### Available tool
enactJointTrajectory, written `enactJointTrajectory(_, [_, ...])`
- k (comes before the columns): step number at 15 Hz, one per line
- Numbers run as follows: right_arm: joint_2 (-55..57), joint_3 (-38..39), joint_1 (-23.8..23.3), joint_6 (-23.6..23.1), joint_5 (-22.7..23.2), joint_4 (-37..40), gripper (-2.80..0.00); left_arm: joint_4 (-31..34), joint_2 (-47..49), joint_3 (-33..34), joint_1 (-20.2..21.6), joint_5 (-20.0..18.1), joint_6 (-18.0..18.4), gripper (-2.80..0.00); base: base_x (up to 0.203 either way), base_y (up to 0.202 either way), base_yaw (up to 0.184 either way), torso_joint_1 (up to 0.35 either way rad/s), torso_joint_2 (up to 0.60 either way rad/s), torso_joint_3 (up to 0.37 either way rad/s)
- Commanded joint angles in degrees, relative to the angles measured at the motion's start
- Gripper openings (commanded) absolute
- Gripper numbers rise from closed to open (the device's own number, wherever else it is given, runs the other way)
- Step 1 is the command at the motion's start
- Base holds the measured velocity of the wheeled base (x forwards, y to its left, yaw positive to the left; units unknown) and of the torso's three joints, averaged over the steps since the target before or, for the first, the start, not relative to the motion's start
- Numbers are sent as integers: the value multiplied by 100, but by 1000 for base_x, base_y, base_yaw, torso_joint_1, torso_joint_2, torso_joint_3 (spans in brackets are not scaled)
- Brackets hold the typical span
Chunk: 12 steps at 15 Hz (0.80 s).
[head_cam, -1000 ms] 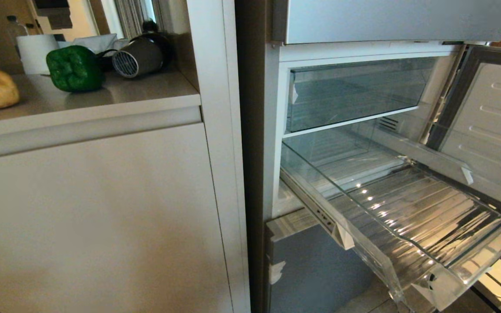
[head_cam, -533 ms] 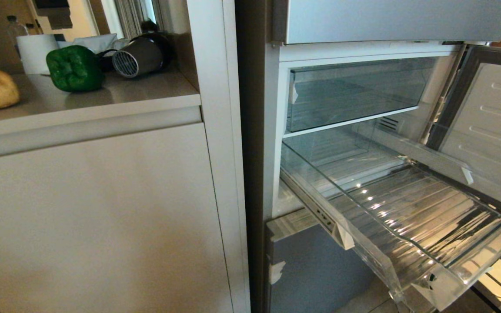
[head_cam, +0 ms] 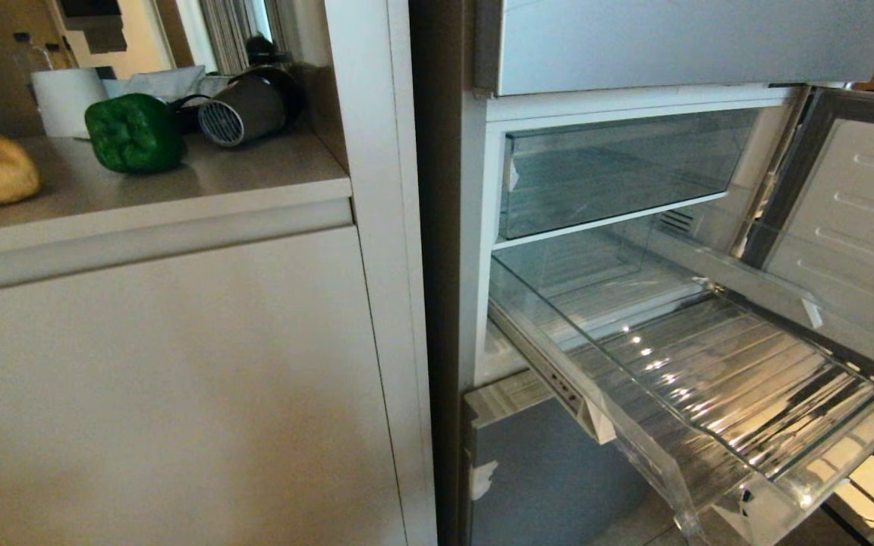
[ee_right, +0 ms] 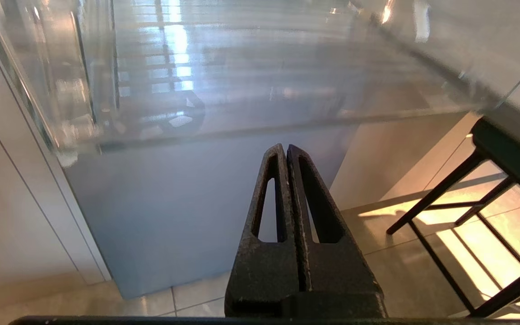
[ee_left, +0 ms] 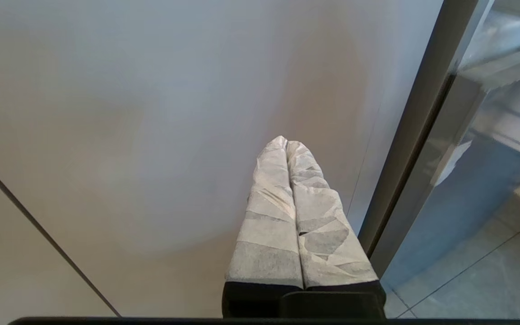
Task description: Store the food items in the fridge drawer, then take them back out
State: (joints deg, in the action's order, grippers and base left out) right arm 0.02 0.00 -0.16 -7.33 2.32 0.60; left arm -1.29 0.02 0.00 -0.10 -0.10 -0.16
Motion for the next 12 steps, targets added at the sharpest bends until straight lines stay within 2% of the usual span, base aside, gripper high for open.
enactJointTrajectory(1, [-2, 0, 7, -13, 6, 2, -280, -3, -2, 62, 1, 1, -2, -280, 0, 0, 0, 144, -442, -290])
enactJointTrajectory(12, [-2, 0, -2, -6, 6, 2, -280, -3, -2, 62, 1, 1, -2, -280, 0, 0, 0, 210, -545, -340])
